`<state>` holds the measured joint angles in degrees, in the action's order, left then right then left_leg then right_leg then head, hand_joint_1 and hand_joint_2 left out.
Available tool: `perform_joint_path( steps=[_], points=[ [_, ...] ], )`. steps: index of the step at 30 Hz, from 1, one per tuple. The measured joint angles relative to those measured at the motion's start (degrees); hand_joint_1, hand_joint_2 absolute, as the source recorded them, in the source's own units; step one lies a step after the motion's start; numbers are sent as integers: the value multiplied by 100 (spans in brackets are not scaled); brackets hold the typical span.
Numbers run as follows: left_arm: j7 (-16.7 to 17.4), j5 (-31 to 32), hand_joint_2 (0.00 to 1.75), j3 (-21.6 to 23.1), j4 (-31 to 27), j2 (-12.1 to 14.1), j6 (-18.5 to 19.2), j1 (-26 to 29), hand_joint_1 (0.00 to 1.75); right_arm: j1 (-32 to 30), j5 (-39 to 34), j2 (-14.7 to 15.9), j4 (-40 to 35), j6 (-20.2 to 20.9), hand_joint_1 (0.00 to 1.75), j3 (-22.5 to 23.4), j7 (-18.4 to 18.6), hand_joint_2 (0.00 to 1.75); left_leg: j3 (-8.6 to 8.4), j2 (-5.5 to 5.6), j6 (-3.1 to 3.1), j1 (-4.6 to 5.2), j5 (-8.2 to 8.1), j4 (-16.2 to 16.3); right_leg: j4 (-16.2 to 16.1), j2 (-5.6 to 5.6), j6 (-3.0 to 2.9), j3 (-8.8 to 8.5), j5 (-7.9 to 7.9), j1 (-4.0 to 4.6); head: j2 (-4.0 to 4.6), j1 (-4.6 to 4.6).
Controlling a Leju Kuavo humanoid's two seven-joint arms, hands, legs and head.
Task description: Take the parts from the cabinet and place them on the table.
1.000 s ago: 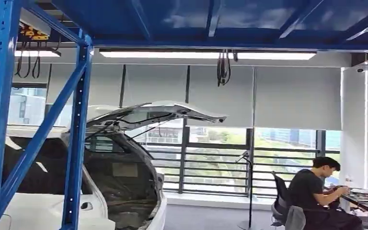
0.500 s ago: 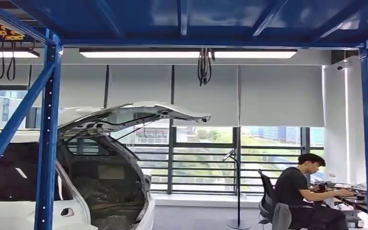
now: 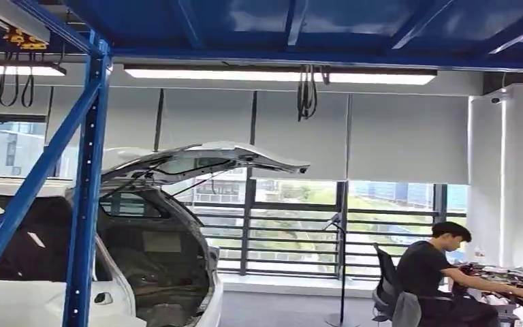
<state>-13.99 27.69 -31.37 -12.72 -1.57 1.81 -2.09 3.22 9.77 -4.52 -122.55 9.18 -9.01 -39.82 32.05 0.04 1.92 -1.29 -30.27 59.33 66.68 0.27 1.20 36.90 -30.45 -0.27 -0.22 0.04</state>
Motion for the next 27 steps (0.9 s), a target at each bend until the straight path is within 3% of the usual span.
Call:
perform_joint_path(
  steps=[1,2,5,6,7,8,11,12,13,14,16,18,21,23,26,27],
  points=[
    [-4,17,0,-9,0,2,-2,3,0,8,-15,-4,-2,-2,0,-15,0,0,-41,3,-24,4,-25,-4,-481,-2,-44,-197,265,10,0,0],
    [-20,39,0,-11,0,0,-2,11,0,15,-35,-7,-2,0,0,-28,0,0,-53,1,-46,19,-43,-16,-635,-9,-77,-281,223,41,2,-2],
    [-59,44,0,-74,0,9,6,13,0,24,-79,-20,-7,33,0,-65,0,0,-28,-10,-146,10,-38,-47,-756,-4,-133,-291,192,72,0,0],
    [-68,52,0,-89,0,9,20,14,0,26,-79,-20,-9,41,0,-66,0,0,-51,-20,-186,24,-34,-76,-815,1,-148,-308,189,64,0,2],
    [-74,59,0,-98,0,20,33,12,0,23,-76,-35,-13,46,0,-76,0,0,-59,-19,-208,11,-92,-62,-908,-15,-166,-368,222,0,0,0],
    [-83,59,0,-105,0,24,48,11,0,42,-76,-48,-13,48,0,-87,0,0,-3,-16,-222,19,-189,88,-938,-13,-184,-395,226,5,0,0],
    [-83,111,0,-136,0,26,68,25,0,48,-68,-66,-4,48,0,-94,0,0,606,-15,-264,21,-718,1272,-936,-18,-225,-411,205,17,0,0],
    [-83,131,0,-160,0,26,72,43,0,46,-55,-66,0,48,0,-94,0,0,805,-14,-276,21,-774,1619,-931,-11,-231,-417,197,21,0,0],
    [-83,157,0,-166,0,26,79,51,0,44,-50,-66,2,48,0,-94,0,0,831,-15,-279,20,-667,1607,-927,2,-227,-434,184,21,0,0],
    [-87,175,0,-175,0,26,92,48,0,45,-46,-66,2,44,0,-94,0,0,736,-15,-275,19,-433,1335,-921,13,-222,-458,164,21,2,0],
    [-125,207,0,-205,0,35,122,33,0,46,-37,-66,2,39,0,-94,0,0,323,-15,-246,17,141,388,-896,24,-185,-535,98,19,0,0],
    [-138,243,0,-232,0,35,138,19,0,55,-37,-66,0,28,0,-94,0,0,135,-8,-180,32,123,-1,-832,36,-121,-535,41,67,2,2],
    [-144,262,0,-260,0,35,138,18,0,55,-22,-63,-9,9,0,-94,0,0,156,-3,-99,57,103,20,-867,28,-86,-539,50,56,2,0],
    [-142,293,0,-269,0,37,136,9,0,63,-13,-63,-22,-11,0,-94,0,0,118,-7,-42,5,126,-30,-743,18,-15,-514,-81,53,2,0],
    [-99,336,0,-328,0,48,127,-3,0,66,-6,-53,-31,-30,0,-98,0,0,106,-13,4,0,112,-39,443,0,61,67,-650,8,0,0],
    [-81,358,0,-343,0,48,120,0,0,59,-7,-48,-31,-48,0,-98,0,0,103,-14,11,1,106,-38,834,0,73,278,-749,0,2,0]
  ],
)
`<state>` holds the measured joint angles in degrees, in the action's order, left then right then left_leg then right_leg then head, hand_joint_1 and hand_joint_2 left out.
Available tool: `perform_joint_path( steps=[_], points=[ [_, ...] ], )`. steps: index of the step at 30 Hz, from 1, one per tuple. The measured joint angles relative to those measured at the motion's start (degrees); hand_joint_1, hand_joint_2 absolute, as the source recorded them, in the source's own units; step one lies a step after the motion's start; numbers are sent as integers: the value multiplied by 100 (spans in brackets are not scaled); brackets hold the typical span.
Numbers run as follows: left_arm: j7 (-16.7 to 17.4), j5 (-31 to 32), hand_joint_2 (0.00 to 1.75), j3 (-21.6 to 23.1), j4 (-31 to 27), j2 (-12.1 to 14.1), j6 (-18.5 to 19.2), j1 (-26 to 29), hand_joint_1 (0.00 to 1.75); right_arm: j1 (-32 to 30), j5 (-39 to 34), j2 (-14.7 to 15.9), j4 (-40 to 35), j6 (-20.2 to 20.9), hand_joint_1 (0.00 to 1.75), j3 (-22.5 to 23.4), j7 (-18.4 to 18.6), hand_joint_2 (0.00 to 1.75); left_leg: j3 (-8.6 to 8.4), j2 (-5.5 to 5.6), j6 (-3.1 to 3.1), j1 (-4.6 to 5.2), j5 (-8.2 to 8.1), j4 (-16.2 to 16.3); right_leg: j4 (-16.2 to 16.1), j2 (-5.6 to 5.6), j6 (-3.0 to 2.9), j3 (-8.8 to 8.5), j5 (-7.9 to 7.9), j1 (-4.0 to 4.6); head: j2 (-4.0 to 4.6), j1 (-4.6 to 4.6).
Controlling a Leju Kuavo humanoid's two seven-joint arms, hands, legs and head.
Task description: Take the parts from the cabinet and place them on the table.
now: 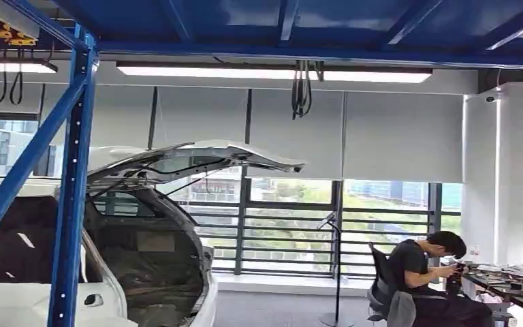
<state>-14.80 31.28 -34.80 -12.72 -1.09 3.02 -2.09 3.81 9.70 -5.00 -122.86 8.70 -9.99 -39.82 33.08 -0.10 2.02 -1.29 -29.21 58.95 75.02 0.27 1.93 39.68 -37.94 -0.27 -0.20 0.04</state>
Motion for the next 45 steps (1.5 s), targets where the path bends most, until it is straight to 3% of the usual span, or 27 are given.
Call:
perform_joint_path(
  steps=[1,2,5,6,9,11,12,14,15,16,17,18,20,22,25,27,29,30,31,32,33,35,36,38,39,45],
  points=[
    [15,11,0,-13,0,0,-9,11,0,0,-2,9,0,-24,0,0,0,0,-11,0,1,0,-10,0,113,0,7,94,58,-4,0,0],
    [15,13,0,-20,0,0,-15,15,0,1,-4,13,-4,-31,0,0,0,0,-28,3,0,0,-21,0,-32,-1,6,49,217,-4,0,0],
    [15,57,0,-59,0,0,-28,13,0,9,-9,31,-48,-35,0,-4,0,0,-135,19,-45,1,-89,-6,-1488,-9,-65,-563,1036,5,0,0],
    [13,63,0,-70,0,0,-28,3,0,13,-4,35,-52,-37,0,-7,0,0,-135,20,-75,34,-107,-7,-1560,-14,-82,-617,963,44,0,2],
    [-13,116,0,-96,0,0,4,1,0,2,28,44,-72,-70,0,-44,0,0,-136,10,-174,16,-102,-54,-1638,11,-151,-624,910,60,-2,0],
    [-46,133,0,-98,0,2,20,-19,0,4,33,46,-103,-92,0,-61,0,0,-163,10,-233,20,-173,-14,-1757,0,-216,-708,947,2,-2,0],
    [-48,146,0,-103,0,2,30,-24,0,11,37,46,-118,-98,0,-85,0,0,-57,12,-231,23,-317,216,-1773,-8,-258,-729,936,0,0,0],
    [-48,170,0,-109,0,4,48,-14,0,-14,50,46,-120,-109,0,-114,0,0,385,13,-252,20,-709,1086,-1772,-16,-296,-755,911,9,-2,0],
    [-48,183,0,-122,0,9,48,0,0,-18,50,46,-120,-118,0,-122,0,0,606,13,-262,22,-824,1485,-1771,-13,-310,-766,899,16,0,0],
    [-48,201,0,-140,0,11,48,9,0,-23,50,46,-120,-140,0,-131,0,0,743,13,-263,21,-811,1691,-1769,-5,-315,-788,882,20,0,0],
    [-48,205,0,-149,0,13,48,12,0,-30,55,46,-120,-153,0,-133,0,0,734,13,-262,20,-654,1593,-1769,5,-313,-823,858,20,0,0],
    [-48,219,0,-153,0,20,46,7,0,-39,59,46,-120,-166,0,-136,0,0,612,13,-256,20,-389,1250,-1765,16,-299,-869,826,20,0,0],
    [-50,221,0,-162,0,35,35,5,0,-54,59,46,-136,-179,0,-140,0,0,214,13,-225,20,183,289,-1739,24,-258,-962,736,19,0,0],
    [-53,221,0,-170,0,35,33,-9,0,-56,59,46,-146,-186,0,-142,0,0,99,15,-157,42,68,54,-1694,44,-185,-948,683,62,0,2],
    [-53,245,0,-177,0,37,35,10,0,-95,79,48,-175,-218,0,-144,0,0,110,18,-90,56,56,55,-1733,39,-126,-965,671,47,0,0],
    [-57,256,0,-179,0,39,48,-2,0,-103,79,48,-212,-243,0,-144,0,0,59,14,-41,10,54,7,-1520,16,-39,-898,514,35,0,0],
    [-68,273,0,-184,0,44,50,-15,0,-122,74,52,-212,-253,0,-146,0,0,42,12,-10,5,34,4,-747,3,16,-479,165,-2,0,0],
    [-70,289,0,-184,0,44,50,-16,0,-147,72,55,-212,-253,0,-146,0,0,28,11,7,5,16,4,-226,0,36,-182,2,-16,0,2],
    [-72,299,0,-184,0,44,52,-13,0,-166,63,57,-212,-225,0,-146,0,0,6,12,7,5,-4,5,47,-1,46,3,2,-23,0,2],
    [-79,306,0,-188,0,44,53,-2,0,-191,44,57,-201,-138,0,-144,0,0,-30,12,7,4,-21,5,11,-2,54,44,139,-27,0,2],
    [-79,308,0,-199,0,44,50,3,0,-220,6,55,-173,-50,0,-133,4,0,-71,18,1,3,-47,5,-261,-2,54,-40,378,-28,0,0],
    [-96,299,0,-247,0,33,48,2,0,-268,-83,37,-49,102,0,-103,83,0,-175,34,-35,3,-108,4,-1250,-3,12,-425,989,-24,0,0],
    [-109,293,0,-275,0,26,46,10,0,-291,-129,26,16,147,0,-76,123,0,-192,35,-54,1,-130,-13,-1506,-8,-20,-546,1018,-13,0,0],
    [-120,245,0,-345,0,13,13,2,0,-328,-238,-9,142,253,0,4,397,0,-175,36,-113,31,-148,-6,-1627,-9,-77,-564,987,23,-4,-2],
    [-118,234,0,-367,0,13,11,13,0,-359,-269,-24,188,287,0,33,501,0,-180,33,-85,37,-162,-10,-1647,3,-62,-565,996,12,-2,-2],
    [-114,54,0,-583,0,-66,-61,31,0,-438,-312,-31,531,383,0,214,1054,0,-231,22,-126,29,-141,-98,-1647,9,-109,-571,968,24,-2,-2]
  ],
)
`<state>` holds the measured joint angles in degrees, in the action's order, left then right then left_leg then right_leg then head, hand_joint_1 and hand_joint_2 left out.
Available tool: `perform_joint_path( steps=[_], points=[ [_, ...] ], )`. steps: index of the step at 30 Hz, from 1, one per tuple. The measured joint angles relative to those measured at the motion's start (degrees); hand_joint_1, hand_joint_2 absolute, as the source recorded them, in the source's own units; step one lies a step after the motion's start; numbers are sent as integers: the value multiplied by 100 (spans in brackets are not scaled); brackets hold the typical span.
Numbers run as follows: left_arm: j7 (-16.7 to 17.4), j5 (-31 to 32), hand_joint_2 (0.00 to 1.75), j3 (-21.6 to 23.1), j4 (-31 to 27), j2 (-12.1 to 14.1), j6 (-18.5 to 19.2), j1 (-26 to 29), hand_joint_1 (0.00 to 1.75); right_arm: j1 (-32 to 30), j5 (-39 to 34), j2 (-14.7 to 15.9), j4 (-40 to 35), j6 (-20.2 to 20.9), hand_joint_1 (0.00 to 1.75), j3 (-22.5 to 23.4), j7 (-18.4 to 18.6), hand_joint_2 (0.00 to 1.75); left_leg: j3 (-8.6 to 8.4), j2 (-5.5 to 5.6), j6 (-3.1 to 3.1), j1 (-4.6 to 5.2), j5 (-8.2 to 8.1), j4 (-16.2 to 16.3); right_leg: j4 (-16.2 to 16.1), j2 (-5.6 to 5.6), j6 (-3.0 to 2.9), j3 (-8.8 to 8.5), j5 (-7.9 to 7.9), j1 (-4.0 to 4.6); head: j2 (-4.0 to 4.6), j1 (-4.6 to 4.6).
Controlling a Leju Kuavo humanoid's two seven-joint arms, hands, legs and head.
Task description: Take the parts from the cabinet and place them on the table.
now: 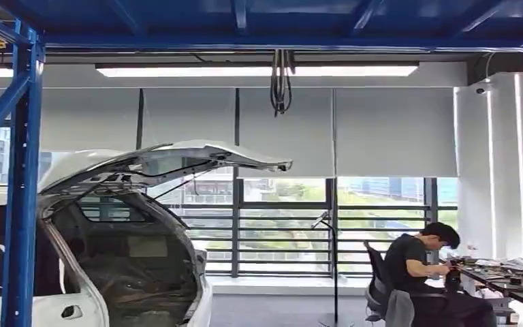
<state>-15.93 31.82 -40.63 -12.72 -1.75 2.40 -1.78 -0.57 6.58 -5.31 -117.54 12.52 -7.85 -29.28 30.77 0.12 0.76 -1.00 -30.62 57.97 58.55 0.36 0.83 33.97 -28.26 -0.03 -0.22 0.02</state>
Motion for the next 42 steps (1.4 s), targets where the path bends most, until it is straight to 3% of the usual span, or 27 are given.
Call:
perform_joint_path(
  steps=[3,4,9,13,17,24,28,34,42],
  points=[
    [66,-107,0,-156,0,-66,-44,14,0,-44,-70,55,208,13,0,101,538,0,-5,0,-17,0,7,-17,2,-1,-6,0,-2,2,0,0],
    [74,-129,0,-204,0,-102,-50,20,0,-56,-81,105,280,15,0,125,618,175,-4,0,-25,0,6,-17,3,-2,-10,0,-5,2,0,0],
    [203,-207,0,-462,0,-300,-55,21,0,-55,324,704,671,57,0,146,1215,175,-3,0,-30,14,8,-17,3,-3,-9,-7,-4,-6,2,0],
    [251,-96,0,-575,0,-461,2,4,0,102,1692,1485,1012,-236,0,-5,1622,175,-2,1,-27,33,7,-13,-6,-8,1,-13,3,-24,2,0],
    [249,90,0,-580,2,-607,55,-37,0,350,1950,2191,1311,-70,0,-317,1932,175,-2,1,-22,48,4,-7,-7,-8,8,-14,7,-36,2,0],
    [271,330,0,-571,4,-774,133,-61,0,683,2352,2964,1543,22,0,-765,2209,175,0,3,-21,47,3,-6,-8,-9,9,-12,7,-40,2,0],
    [321,440,0,-562,11,-870,192,-82,0,930,2954,3150,1694,-138,0,-1163,2290,175,-1,3,-21,45,4,-6,-8,-8,9,-12,7,-39,2,0],
    [417,558,0,-553,13,-951,236,-94,0,1243,3429,3169,1989,-245,0,-1769,2316,175,0,3,-22,41,4,-6,-7,-8,9,-12,7,-32,2,0],
    [453,651,0,-558,13,-964,256,-109,0,1791,3840,2927,2740,-374,0,-2415,2297,175,1,5,-21,42,5,-6,-7,-9,9,-13,7,-33,2,0]
  ],
)
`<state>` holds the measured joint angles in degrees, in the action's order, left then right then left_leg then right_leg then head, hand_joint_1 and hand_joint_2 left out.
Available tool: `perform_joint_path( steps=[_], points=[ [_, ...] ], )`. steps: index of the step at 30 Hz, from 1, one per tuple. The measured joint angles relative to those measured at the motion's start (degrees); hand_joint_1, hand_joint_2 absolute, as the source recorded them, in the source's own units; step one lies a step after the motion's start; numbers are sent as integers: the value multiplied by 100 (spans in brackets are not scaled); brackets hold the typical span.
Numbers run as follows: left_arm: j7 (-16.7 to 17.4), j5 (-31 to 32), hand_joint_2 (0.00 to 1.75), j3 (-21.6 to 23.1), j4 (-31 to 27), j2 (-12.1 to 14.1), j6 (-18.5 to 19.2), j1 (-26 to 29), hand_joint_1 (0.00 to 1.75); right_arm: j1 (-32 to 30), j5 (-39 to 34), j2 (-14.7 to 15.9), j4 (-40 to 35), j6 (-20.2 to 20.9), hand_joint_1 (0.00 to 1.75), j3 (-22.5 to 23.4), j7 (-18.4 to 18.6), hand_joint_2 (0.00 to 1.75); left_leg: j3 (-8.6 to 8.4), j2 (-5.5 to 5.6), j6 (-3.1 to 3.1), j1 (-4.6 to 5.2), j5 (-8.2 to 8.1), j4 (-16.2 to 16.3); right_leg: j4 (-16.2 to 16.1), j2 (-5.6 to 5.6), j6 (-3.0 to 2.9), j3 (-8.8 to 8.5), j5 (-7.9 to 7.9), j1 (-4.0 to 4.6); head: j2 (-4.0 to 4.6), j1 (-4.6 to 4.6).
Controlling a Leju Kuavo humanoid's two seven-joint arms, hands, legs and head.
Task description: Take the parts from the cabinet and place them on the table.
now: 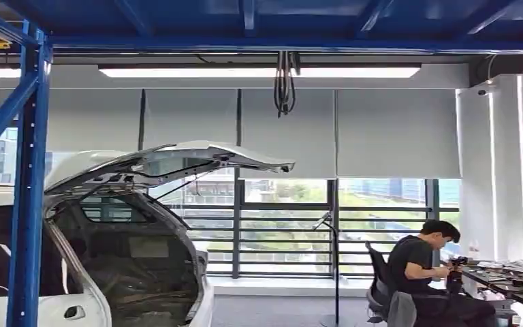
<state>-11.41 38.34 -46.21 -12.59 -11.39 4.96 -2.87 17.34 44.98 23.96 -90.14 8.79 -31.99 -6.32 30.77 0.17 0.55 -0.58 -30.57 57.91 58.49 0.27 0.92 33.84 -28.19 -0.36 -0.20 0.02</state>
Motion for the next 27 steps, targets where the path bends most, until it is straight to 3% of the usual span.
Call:
perform_joint_path(
  steps=[10,27],
  points=[
    [-103,7,0,-15,0,0,4,11,0,537,243,-516,1028,-374,0,-285,-48,175,0,1,0,0,0,0,0,0,0,1,0,0,0,0],
    [-278,133,0,-55,0,0,79,11,0,620,663,-689,1660,-665,0,-129,44,175,0,2,0,1,0,0,0,-1,0,1,0,0,0,0]
  ],
)
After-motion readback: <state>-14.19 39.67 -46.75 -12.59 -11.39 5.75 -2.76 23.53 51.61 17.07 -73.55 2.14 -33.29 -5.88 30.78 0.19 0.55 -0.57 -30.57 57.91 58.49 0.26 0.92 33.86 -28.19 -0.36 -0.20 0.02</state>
